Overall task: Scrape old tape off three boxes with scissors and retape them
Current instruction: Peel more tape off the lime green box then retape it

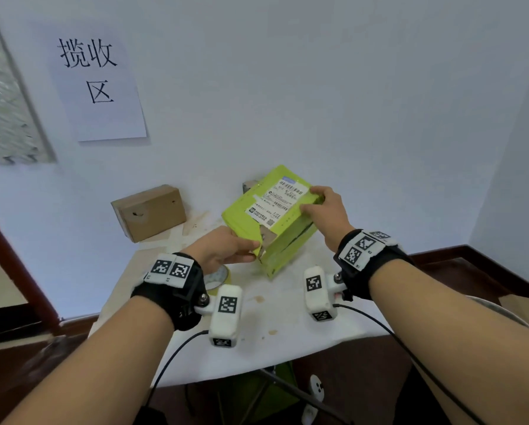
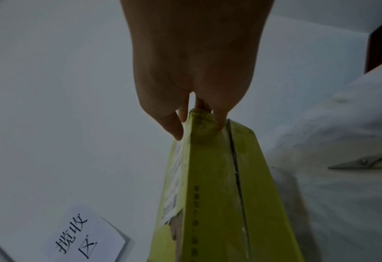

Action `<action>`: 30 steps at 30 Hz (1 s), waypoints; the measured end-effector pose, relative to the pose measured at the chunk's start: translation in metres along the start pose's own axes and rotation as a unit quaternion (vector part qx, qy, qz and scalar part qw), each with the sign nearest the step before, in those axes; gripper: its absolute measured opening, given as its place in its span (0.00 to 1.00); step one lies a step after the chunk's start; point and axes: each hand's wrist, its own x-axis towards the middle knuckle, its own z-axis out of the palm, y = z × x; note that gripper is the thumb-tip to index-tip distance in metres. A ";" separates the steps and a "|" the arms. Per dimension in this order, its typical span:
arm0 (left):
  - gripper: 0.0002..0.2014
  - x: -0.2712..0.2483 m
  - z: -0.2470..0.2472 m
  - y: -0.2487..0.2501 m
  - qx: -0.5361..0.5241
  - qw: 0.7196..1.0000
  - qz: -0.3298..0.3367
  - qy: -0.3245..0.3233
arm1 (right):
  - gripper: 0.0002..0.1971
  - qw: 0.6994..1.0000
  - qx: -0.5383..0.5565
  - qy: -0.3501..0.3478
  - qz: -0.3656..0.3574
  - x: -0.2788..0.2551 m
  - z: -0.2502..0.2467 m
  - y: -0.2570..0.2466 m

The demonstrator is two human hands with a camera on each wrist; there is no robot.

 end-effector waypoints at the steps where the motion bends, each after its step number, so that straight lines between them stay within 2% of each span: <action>1: 0.04 -0.001 0.000 -0.002 0.003 1.000 -0.008 -0.002 | 0.22 1.000 -0.004 -0.006 0.006 0.001 0.003 0.001; 4: 0.05 -0.001 0.001 -0.007 0.052 0.998 -0.037 0.001 | 0.24 0.999 -0.013 -0.028 0.030 0.002 0.010 0.007; 6: 0.11 0.002 -0.001 -0.010 0.155 0.987 -0.032 0.010 | 0.26 0.998 -0.018 -0.040 0.042 0.002 0.012 0.014; 7: 0.15 0.006 -0.004 -0.010 0.244 0.969 -0.014 0.031 | 0.28 0.998 -0.021 -0.044 0.044 0.003 0.013 0.017; 8: 0.19 0.010 -0.007 -0.011 0.337 0.940 0.011 0.060 | 0.29 0.998 -0.025 -0.047 0.044 0.004 0.012 0.020; 10: 0.29 0.017 -0.011 -0.010 0.446 0.885 0.076 0.107 | 0.30 0.998 -0.029 -0.047 0.043 0.004 0.010 0.023; 12: 0.30 0.024 -0.012 -0.007 0.487 0.857 0.144 0.087 | 0.29 0.998 -0.038 -0.031 0.035 0.003 0.005 0.028; 14: 0.27 0.030 -0.008 -0.004 0.537 0.827 0.161 0.044 | 0.25 0.997 -0.061 0.015 0.042 0.000 -0.004 0.034; 16: 0.25 0.038 -0.006 -0.007 0.555 0.819 0.142 0.015 | 0.20 0.990 -0.099 0.058 0.084 -0.004 -0.015 0.038; 17: 0.26 0.041 -0.006 -0.009 0.547 0.825 0.137 0.008 | 0.17 0.983 -0.138 0.040 0.118 -0.006 -0.021 0.042; 20: 0.26 0.044 -0.006 -0.016 0.535 0.830 0.156 0.015 | 0.07 0.923 -0.279 -0.124 0.233 -0.012 -0.036 0.049; 23: 0.27 0.046 -0.005 -0.016 0.572 0.802 0.166 0.054 | 0.12 0.855 -0.390 -0.241 0.243 -0.023 -0.046 0.048; 24: 0.28 0.045 -0.003 -0.015 0.583 0.794 0.159 0.062 | 0.11 0.830 -0.429 -0.267 0.236 -0.027 -0.046 0.047; 27: 0.29 0.039 0.007 -0.013 0.614 0.774 0.132 0.079 | 0.12 0.780 -0.503 -0.291 0.233 -0.032 -0.042 0.045; 29: 0.31 0.034 0.013 -0.012 0.620 0.770 0.127 0.083 | 0.16 0.780 -0.519 -0.267 0.225 -0.033 -0.040 0.047; 30: 0.31 0.030 0.016 -0.011 0.615 0.774 0.128 0.083 | 0.14 0.782 -0.525 -0.256 0.219 -0.032 -0.040 0.049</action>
